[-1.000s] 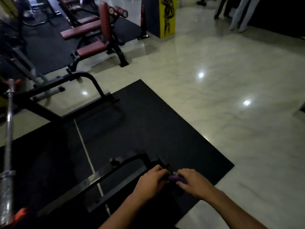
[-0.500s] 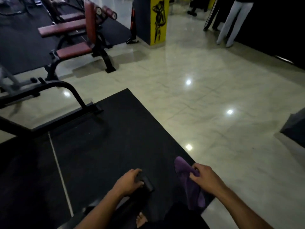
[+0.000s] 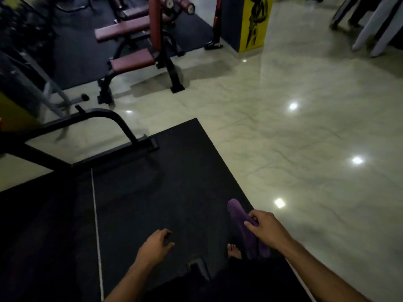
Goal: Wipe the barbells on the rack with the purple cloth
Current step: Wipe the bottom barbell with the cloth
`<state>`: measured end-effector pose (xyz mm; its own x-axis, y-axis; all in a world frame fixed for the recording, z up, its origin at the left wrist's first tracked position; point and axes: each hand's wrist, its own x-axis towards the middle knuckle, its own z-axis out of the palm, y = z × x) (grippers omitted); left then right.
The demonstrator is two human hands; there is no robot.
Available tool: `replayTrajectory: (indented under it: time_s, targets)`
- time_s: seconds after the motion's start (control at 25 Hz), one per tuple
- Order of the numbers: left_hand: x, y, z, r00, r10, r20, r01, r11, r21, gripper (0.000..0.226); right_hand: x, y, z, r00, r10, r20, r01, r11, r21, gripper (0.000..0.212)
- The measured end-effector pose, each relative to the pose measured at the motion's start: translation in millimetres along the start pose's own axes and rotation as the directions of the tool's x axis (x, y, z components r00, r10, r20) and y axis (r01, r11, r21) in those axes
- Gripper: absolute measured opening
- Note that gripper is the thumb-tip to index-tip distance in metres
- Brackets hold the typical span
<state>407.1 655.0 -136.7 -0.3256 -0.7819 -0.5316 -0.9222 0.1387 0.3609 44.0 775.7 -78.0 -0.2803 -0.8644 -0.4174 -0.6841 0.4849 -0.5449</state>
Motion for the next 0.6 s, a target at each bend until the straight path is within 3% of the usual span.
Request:
replayTrajectory:
  time_s: [0.28,0.48,0.6]
  targets:
    - [28,17,-40,0.976,-0.164,-0.146,0.137,0.974,-0.18,0.036,133,-68,-30,0.945,-0.246,0.218,0.274,0.956,-0.108,0.009]
    - [48,-20,-59,0.93,-0.294,-0.219,0.2,0.907,-0.37,0.047,206,-161,-10,0.786,-0.441,0.433,0.546,0.823,-0.154,0.017]
    - [73,-34,-86,0.91,-0.215,-0.354,0.075,0.926,-0.369,0.074,245,-225,1,0.673,-0.488,0.556,0.66,0.735,-0.153,0.021]
